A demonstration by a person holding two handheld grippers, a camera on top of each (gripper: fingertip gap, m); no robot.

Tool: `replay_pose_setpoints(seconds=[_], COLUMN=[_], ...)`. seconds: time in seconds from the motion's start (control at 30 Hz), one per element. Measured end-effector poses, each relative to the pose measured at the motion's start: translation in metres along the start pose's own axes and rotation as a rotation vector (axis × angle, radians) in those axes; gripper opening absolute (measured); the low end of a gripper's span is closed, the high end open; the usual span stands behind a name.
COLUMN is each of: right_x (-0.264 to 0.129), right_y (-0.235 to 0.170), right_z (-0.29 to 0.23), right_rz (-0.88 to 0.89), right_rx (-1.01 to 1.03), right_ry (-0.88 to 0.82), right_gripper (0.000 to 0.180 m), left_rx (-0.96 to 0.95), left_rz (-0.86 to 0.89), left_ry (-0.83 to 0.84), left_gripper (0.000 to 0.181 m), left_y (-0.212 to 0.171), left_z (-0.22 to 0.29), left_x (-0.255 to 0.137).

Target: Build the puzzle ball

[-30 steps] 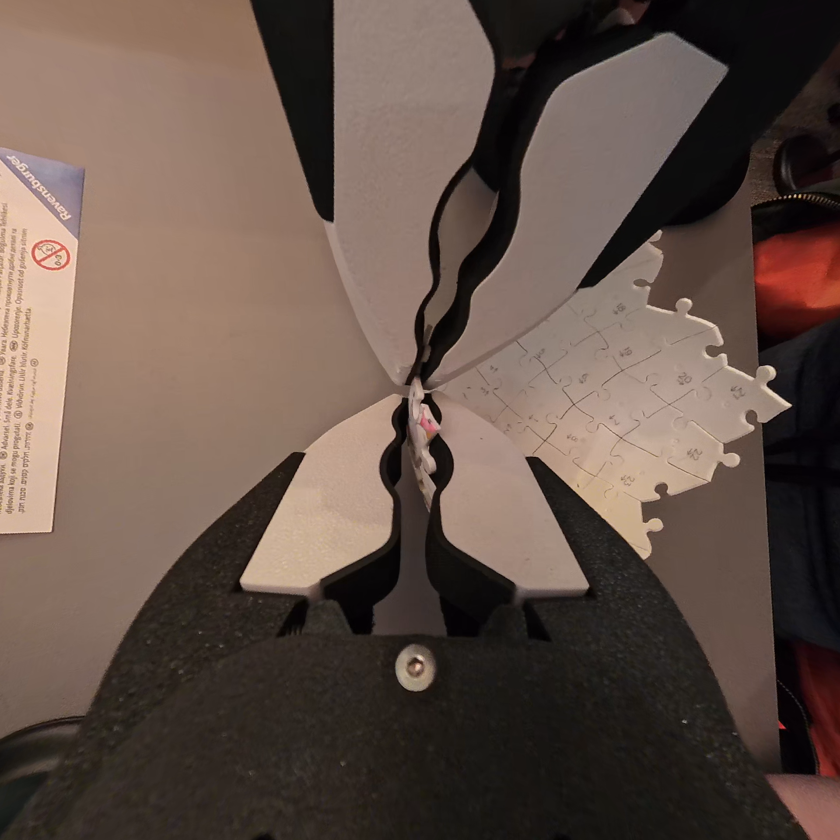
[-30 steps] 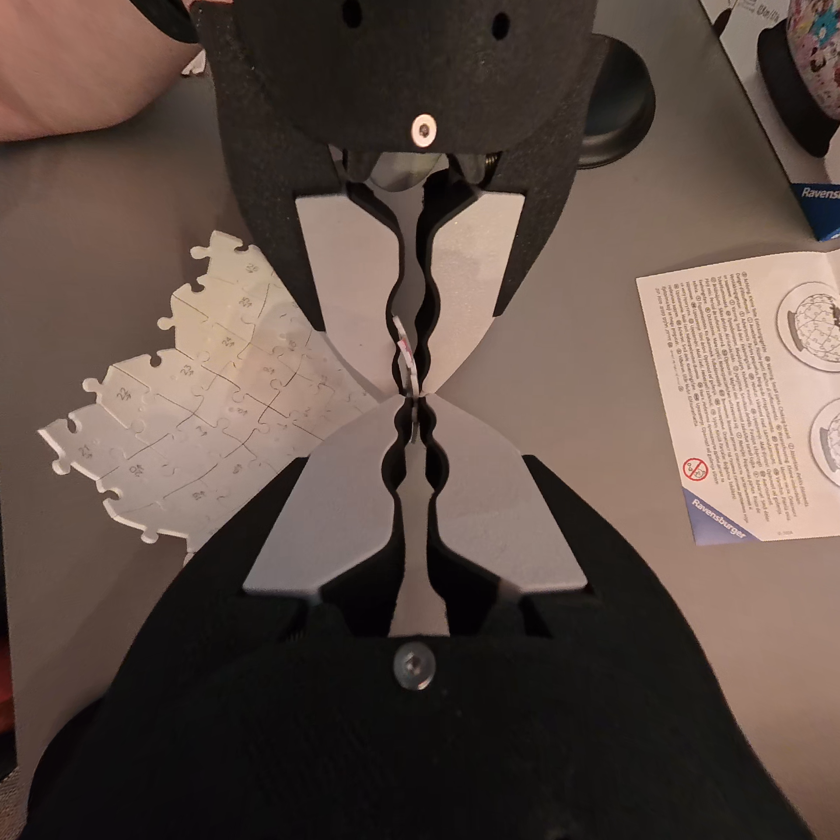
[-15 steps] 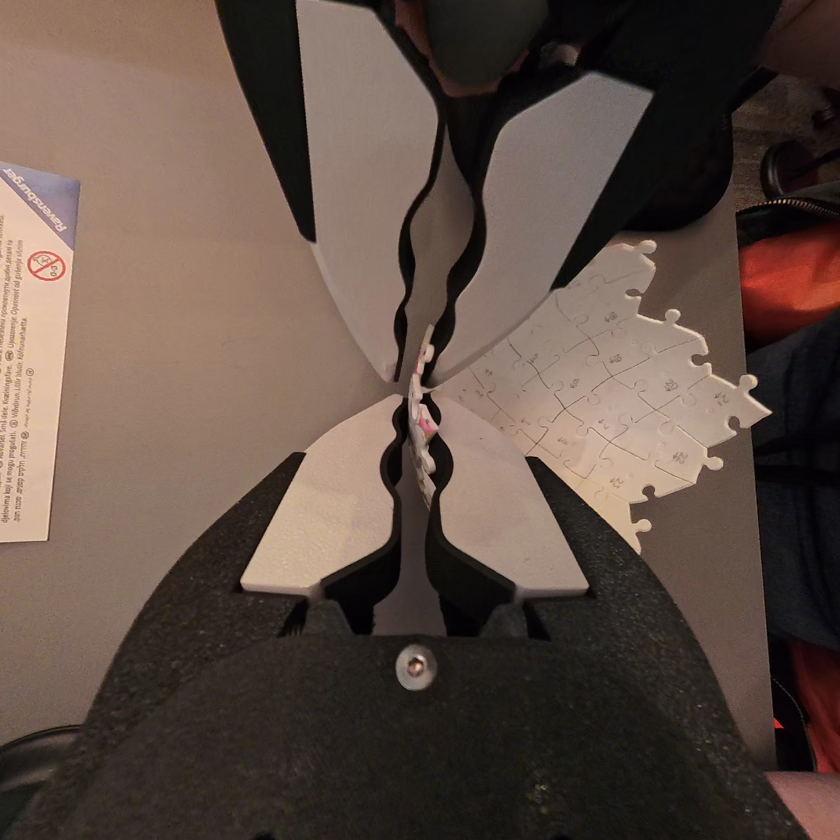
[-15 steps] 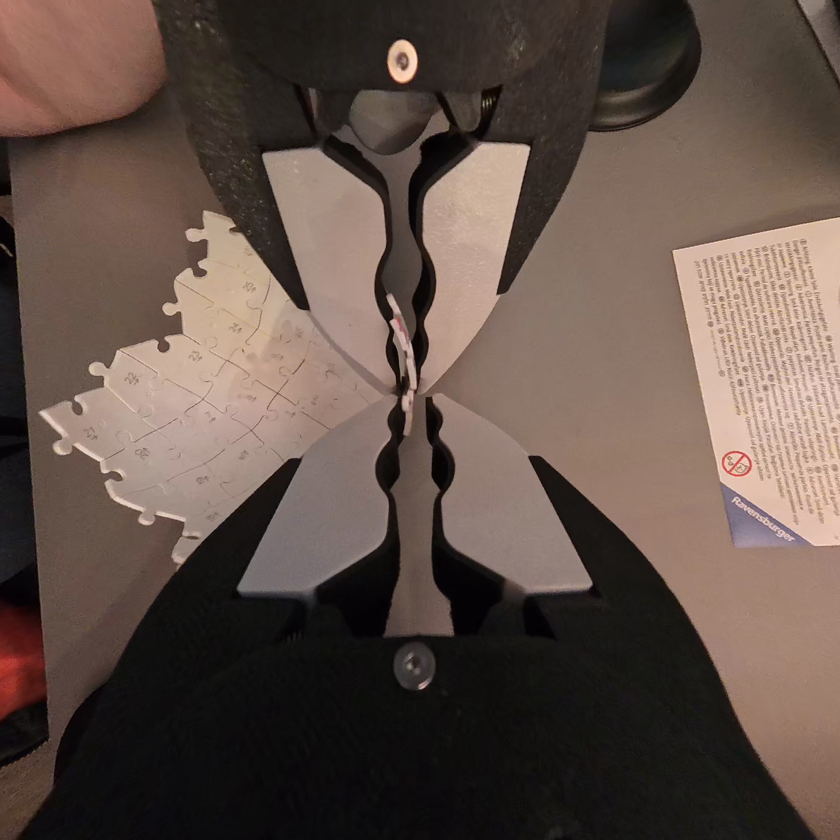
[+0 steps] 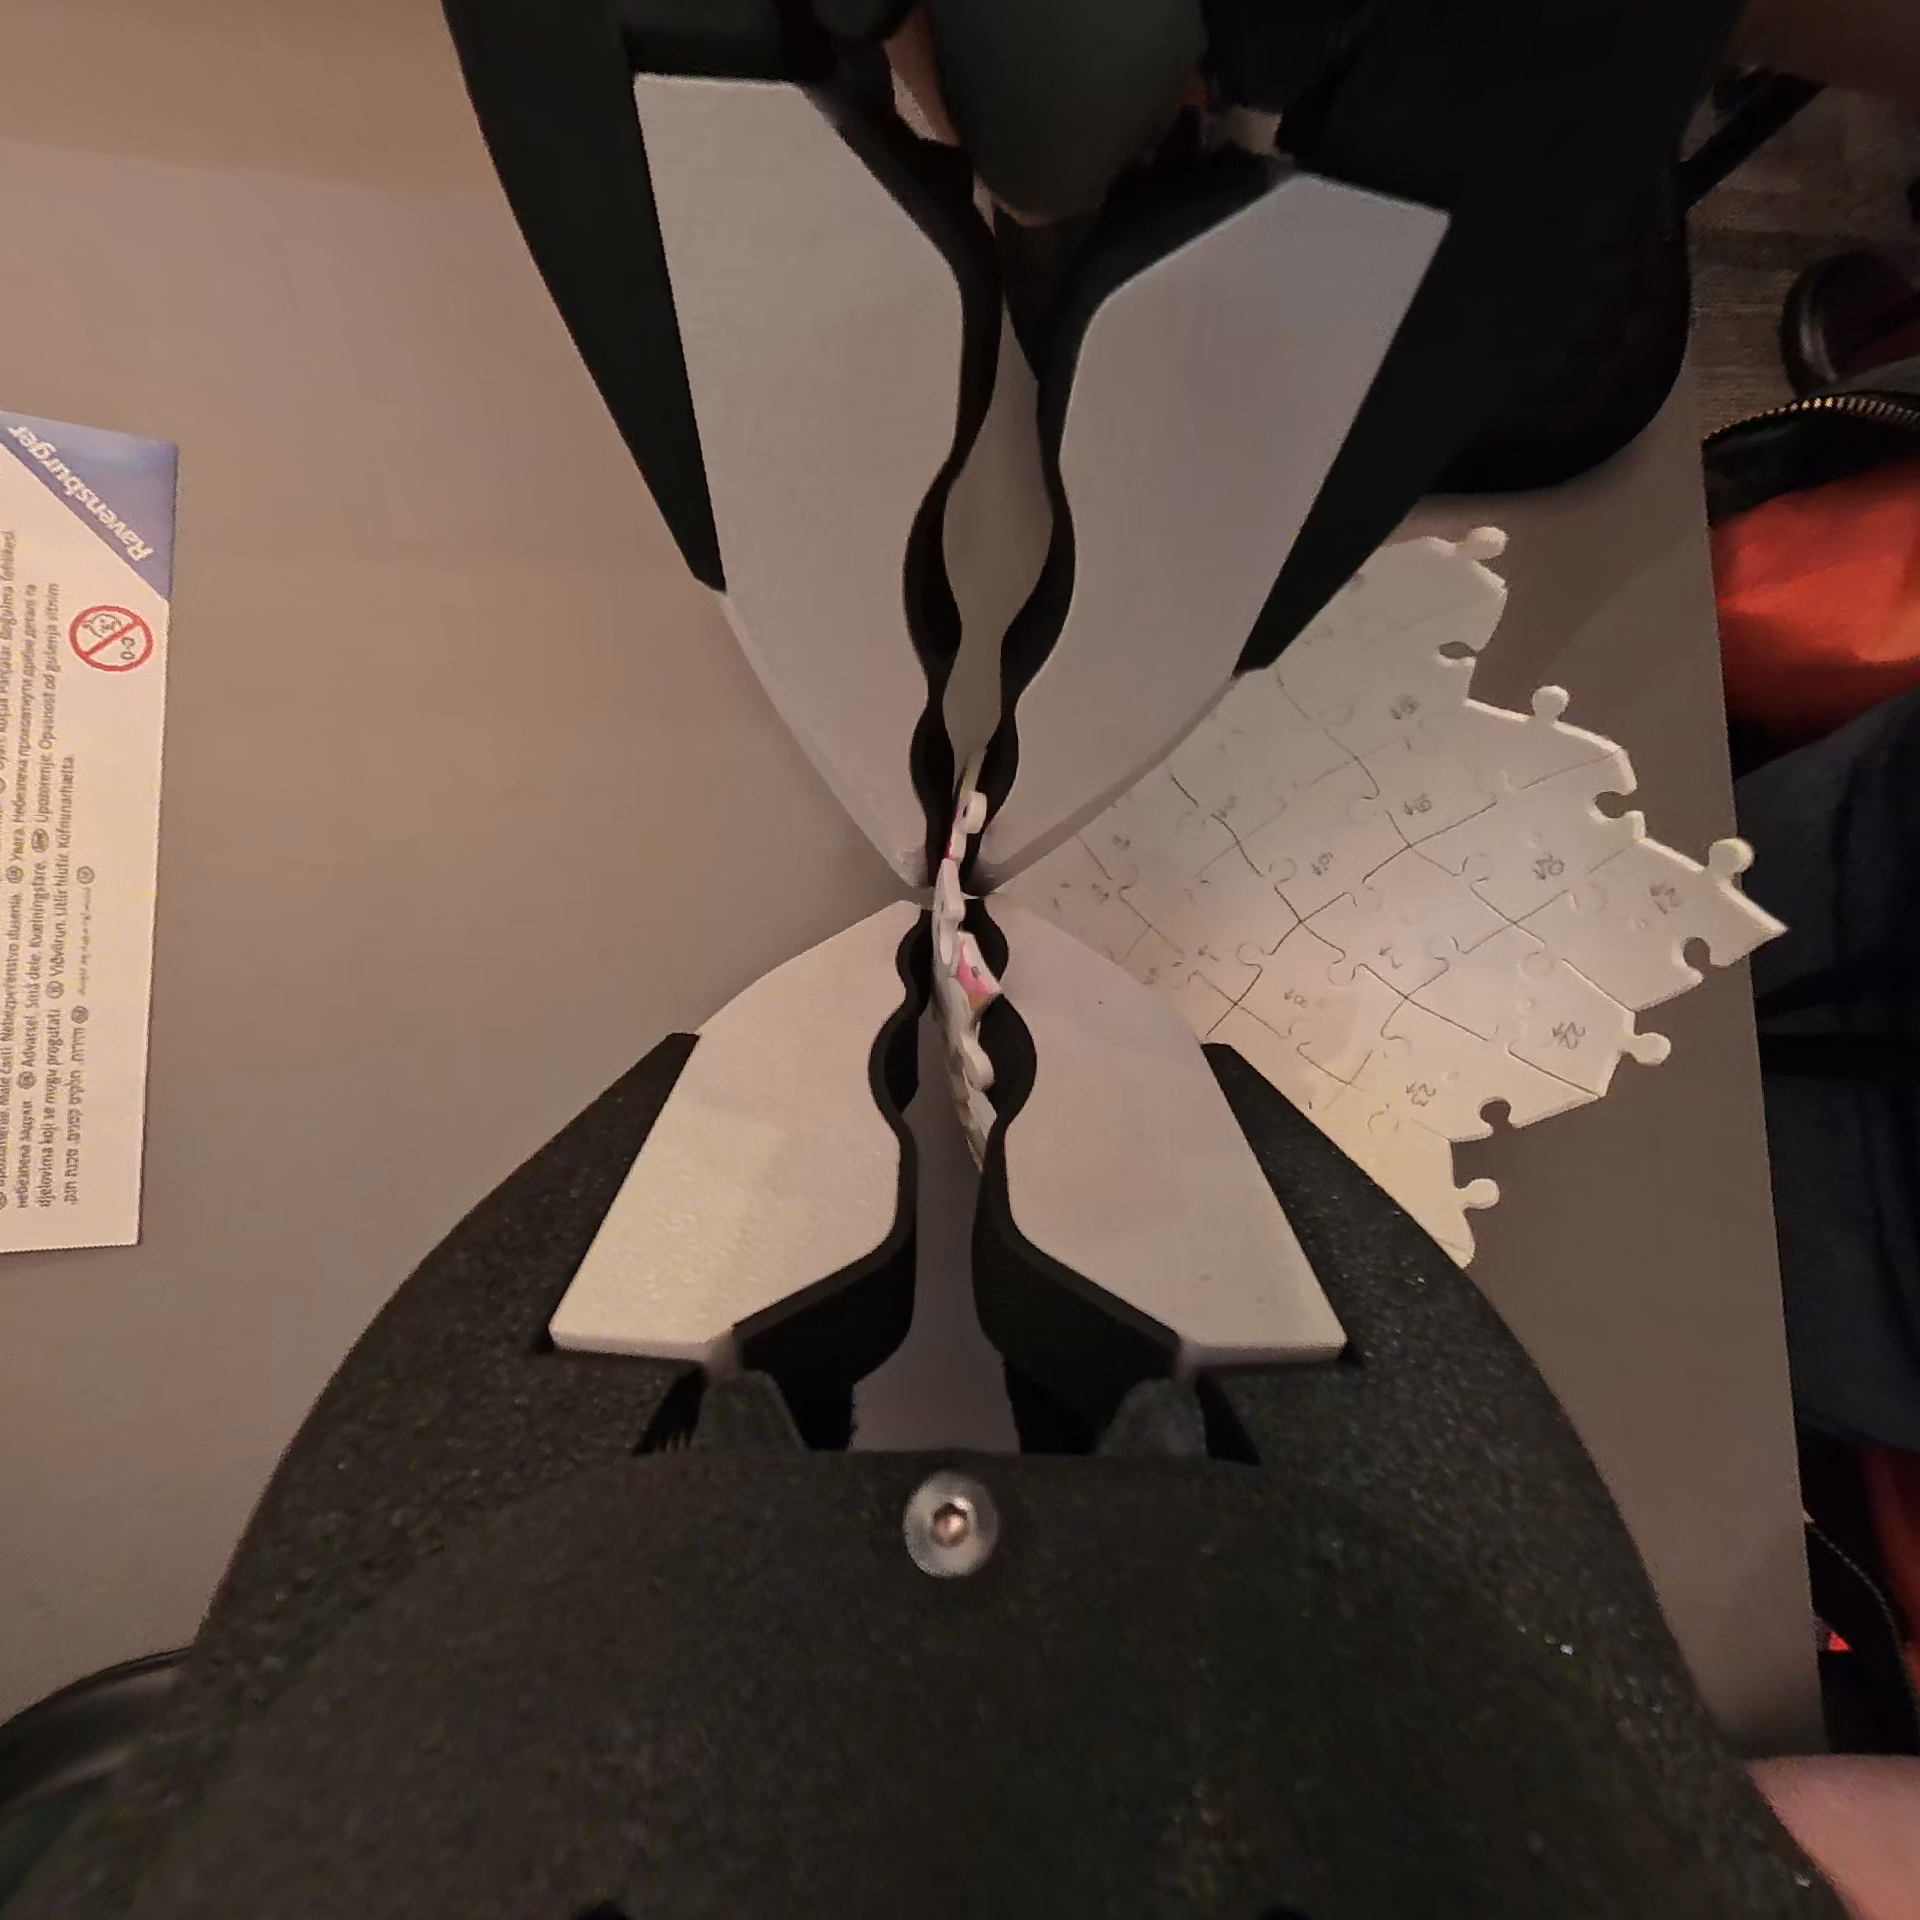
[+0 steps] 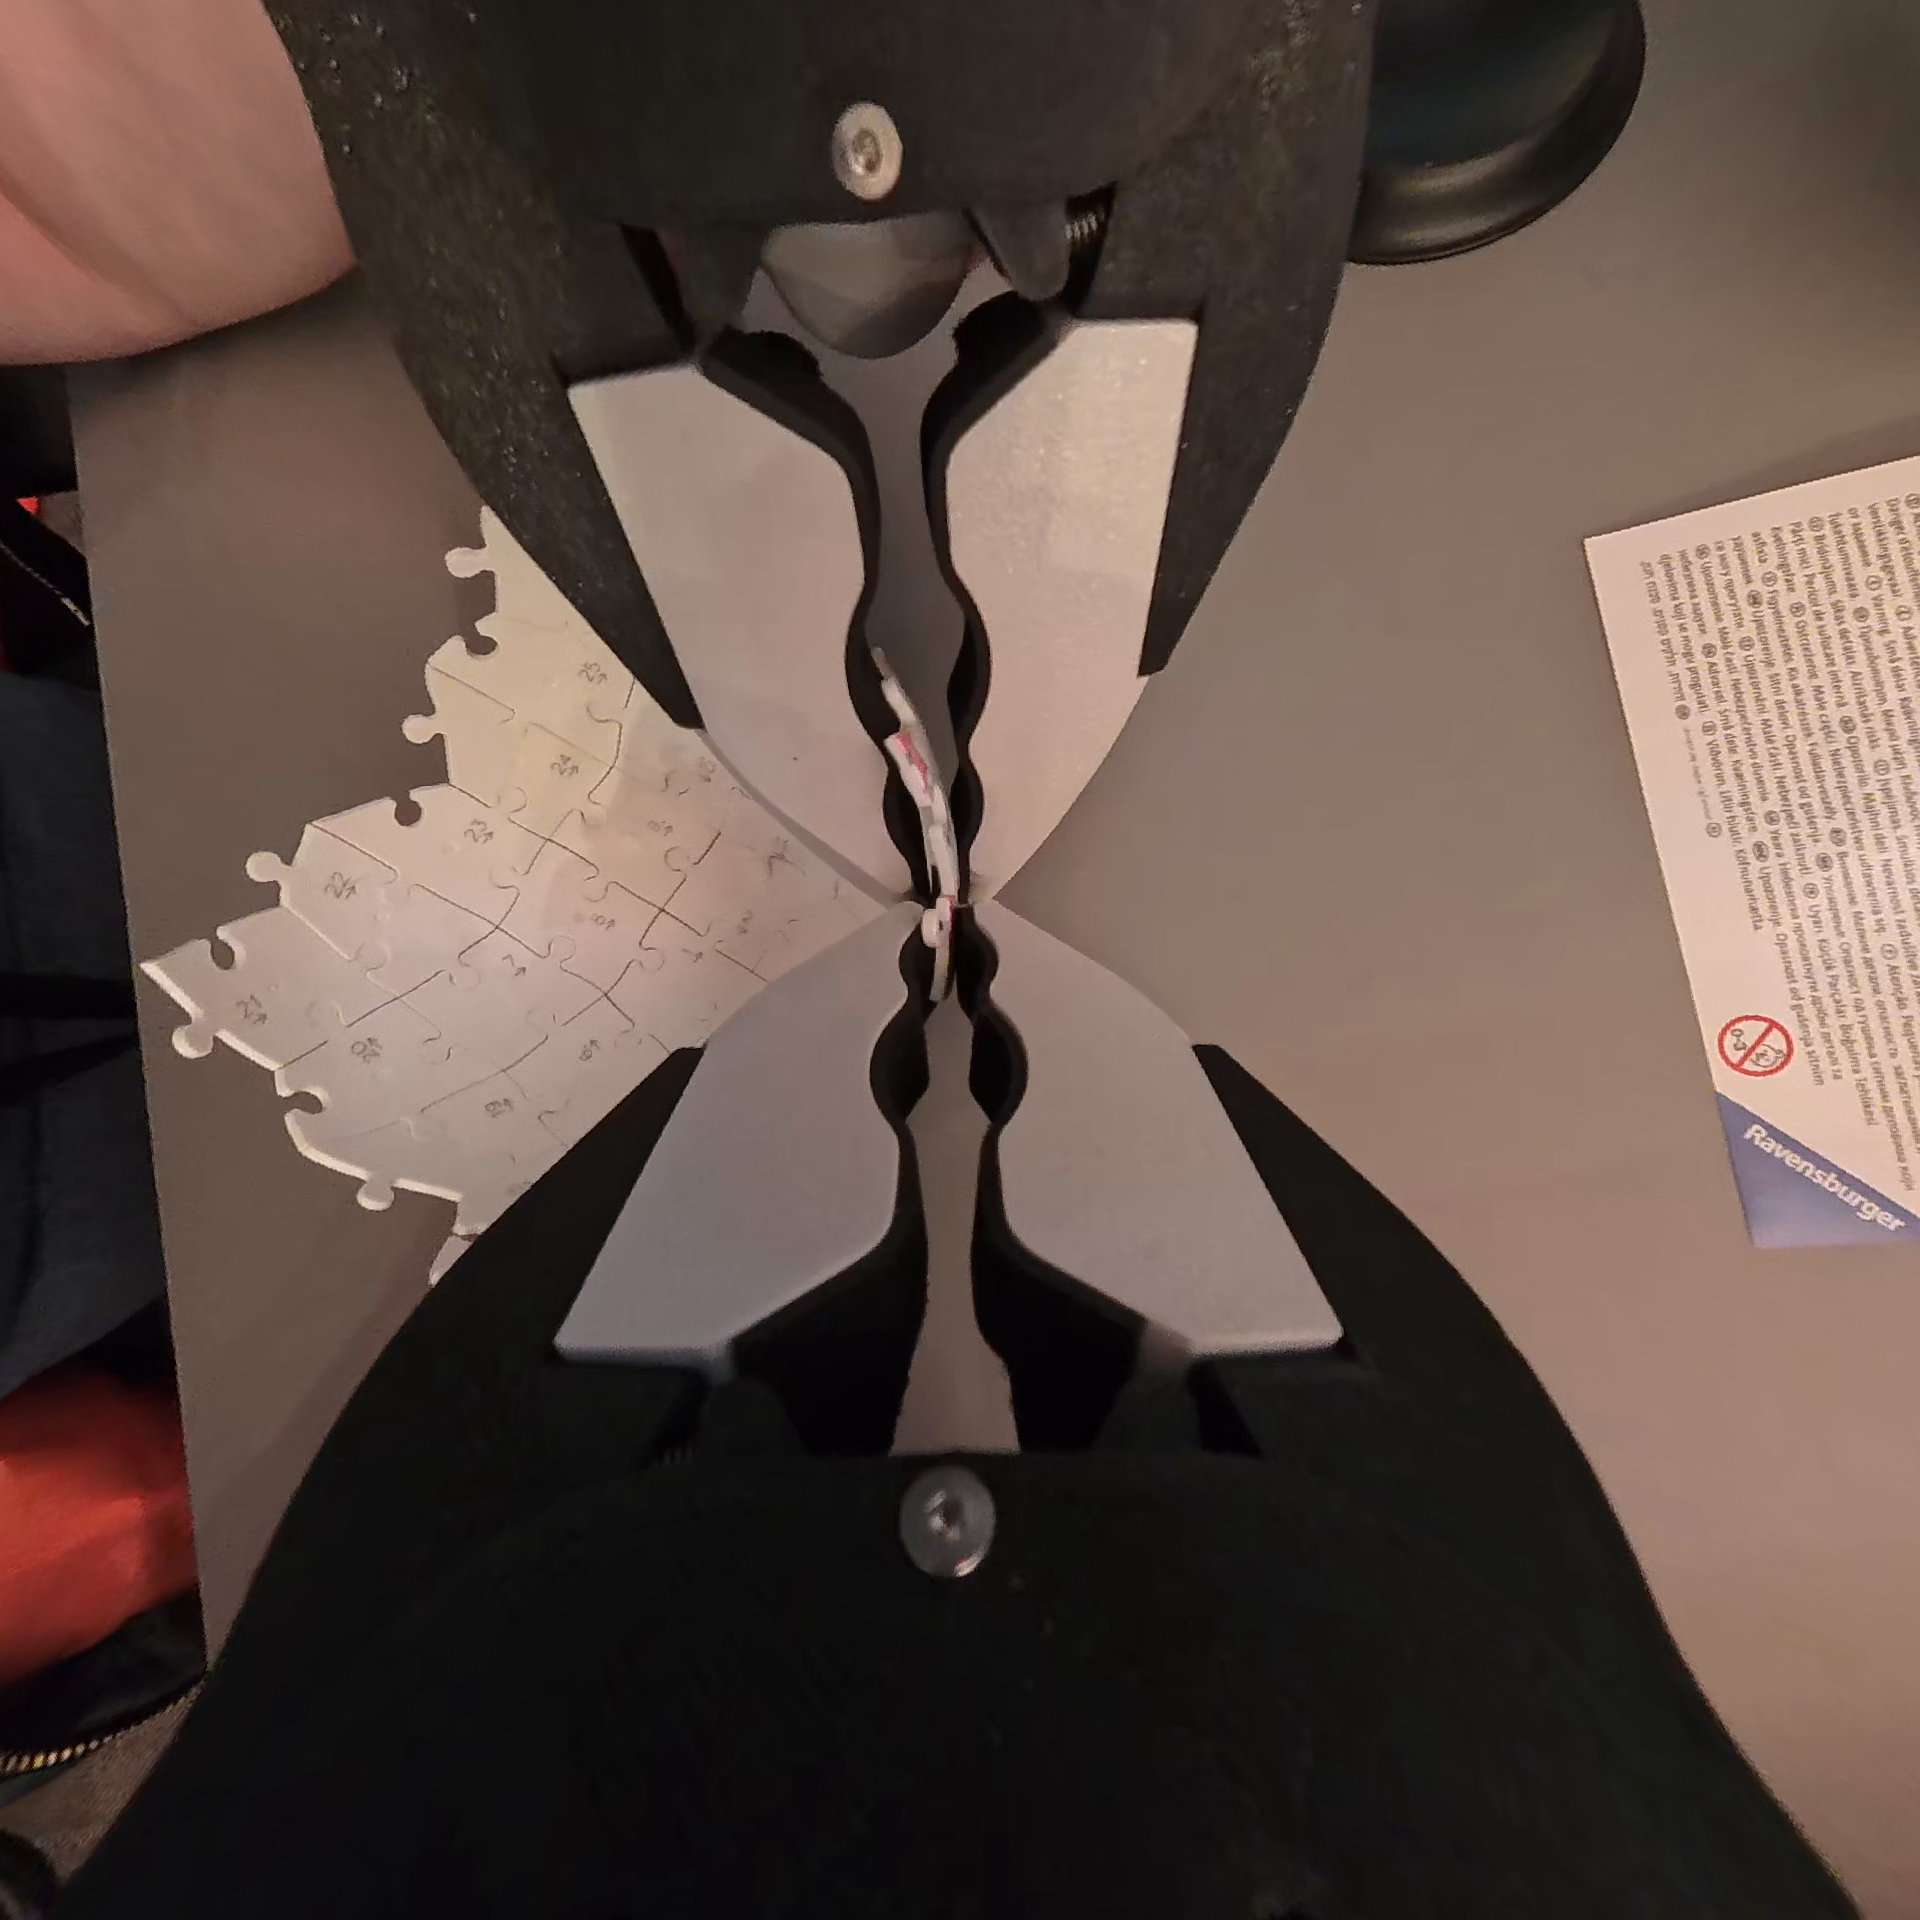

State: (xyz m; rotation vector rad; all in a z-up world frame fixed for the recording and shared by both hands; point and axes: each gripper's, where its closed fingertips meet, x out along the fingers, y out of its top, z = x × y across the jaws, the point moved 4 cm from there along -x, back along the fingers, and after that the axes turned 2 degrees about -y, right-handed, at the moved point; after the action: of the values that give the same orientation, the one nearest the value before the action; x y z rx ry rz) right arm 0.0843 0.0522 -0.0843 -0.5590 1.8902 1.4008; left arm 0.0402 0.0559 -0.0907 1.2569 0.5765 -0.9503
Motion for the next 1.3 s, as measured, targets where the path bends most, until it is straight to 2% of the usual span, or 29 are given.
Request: replay_pose_setpoints(seconds=[0.07,0.27,0.4,0.63,1.1,1.3], right_x=[0.0005,-0.0027,-0.0027,-0.0027,0.0002,0.0024], right_y=[0.0001,-0.0005,-0.0011,-0.002,-0.0009,-0.0007], right_z=[0.0003,0.0007,0.0016,0.0032,0.0033,0.0026], right_rz=[-0.003,0.004,0.008,0.009,0.026,0.029], right_rx=[0.006,0.004,0.006,0.01,0.041,0.048], right_ry=[-0.003,-0.012,-0.019,-0.041,-0.033,-0.044], right_gripper=[0.004,0.004,0.004,0.004,0.005,0.004], left_rx=[-0.012,-0.048,-0.053,-0.067,-0.045,-0.031], left_rz=[-0.003,-0.017,-0.02,-0.001,-0.011,-0.019], left_ry=[-0.001,-0.006,-0.019,-0.005,0.022,0.029], left_gripper=[0.005,0.024,0.011,0.005,0.003,0.008], left_y=[-0.0002,-0.0039,-0.008,-0.0055,-0.0043,-0.0033], left_z=[-0.0001,-0.0007,-0.0017,-0.0044,-0.0039,-0.0012], left_x=[0.0003,-0.0039,-0.0062,-0.0083,-0.0081,-0.0073])
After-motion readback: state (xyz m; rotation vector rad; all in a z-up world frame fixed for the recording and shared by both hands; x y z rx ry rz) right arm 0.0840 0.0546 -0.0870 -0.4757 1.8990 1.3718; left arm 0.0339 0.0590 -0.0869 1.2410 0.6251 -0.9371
